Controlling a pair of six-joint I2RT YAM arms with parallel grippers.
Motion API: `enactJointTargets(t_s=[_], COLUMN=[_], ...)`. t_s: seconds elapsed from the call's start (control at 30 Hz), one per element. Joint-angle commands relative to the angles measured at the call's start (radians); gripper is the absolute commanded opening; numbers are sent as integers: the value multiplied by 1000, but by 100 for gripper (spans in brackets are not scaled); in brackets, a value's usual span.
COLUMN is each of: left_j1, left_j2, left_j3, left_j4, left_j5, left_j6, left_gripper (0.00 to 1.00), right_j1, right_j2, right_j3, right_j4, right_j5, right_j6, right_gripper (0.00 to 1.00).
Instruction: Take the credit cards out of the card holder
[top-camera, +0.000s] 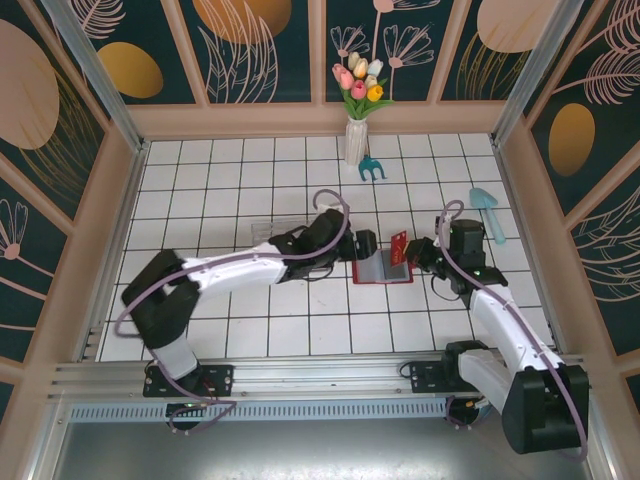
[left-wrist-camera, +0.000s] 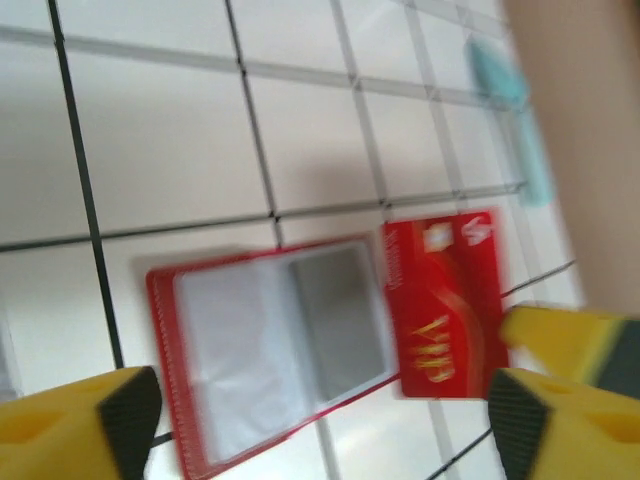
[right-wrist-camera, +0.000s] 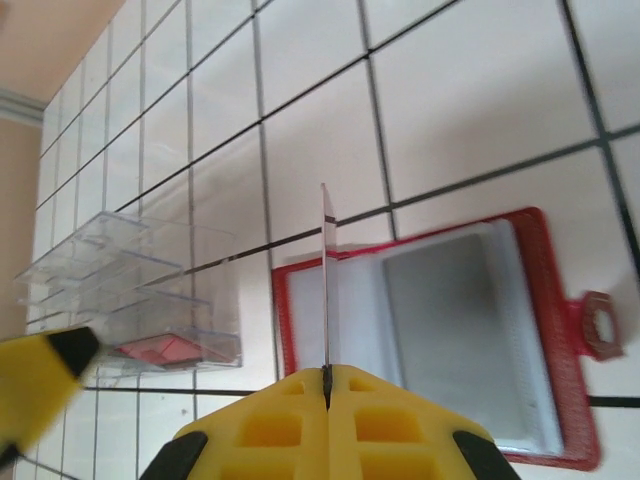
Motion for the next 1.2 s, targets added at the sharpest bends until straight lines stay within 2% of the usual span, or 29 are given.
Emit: enactJointTargets(t_s=[0.0, 0.13, 0.27, 0.4, 0.47, 0.53, 0.73, 0.87, 1.07, 1.17], left_j1=[7, 39, 77, 106, 117, 125, 128, 128, 127, 128], left_j2=[-123, -270, -433, -603, -676, -744, -858, -905, -942, -941], left_j3=[-23, -62, -136, -222, -249, -282, -356, -384, -412, -420], left_j4=[-71, -147, -208, -260, -290, -302, -311, -320, -323, -316], left_j5=[-131, -224, -315, -416, -459, -478, -466, -456, -453, -449], left_j6=[37, 59, 74, 89, 94, 101, 93, 90, 88, 90], left_gripper=[99, 99, 99, 99, 99, 99, 99, 99, 99, 99], right_j1=[72, 226, 340, 447, 510, 545, 555, 557, 565, 573], right_j2=[-25, -5, 29, 101, 166, 242, 414, 485, 525, 545], right_j3=[75, 148, 202, 259, 314, 383, 542, 586, 587, 603], right_j4=[-9, 20, 96, 139, 106, 50, -110, -199, -208, -230], right_j5=[36, 142, 174, 176, 231, 227, 148, 84, 27, 39], right_j6=[-63, -123, -221, -423, -529, -640, -913, -1084, -1204, -1248], right_gripper=[0, 0, 0, 0, 0, 0, 0, 0, 0, 0])
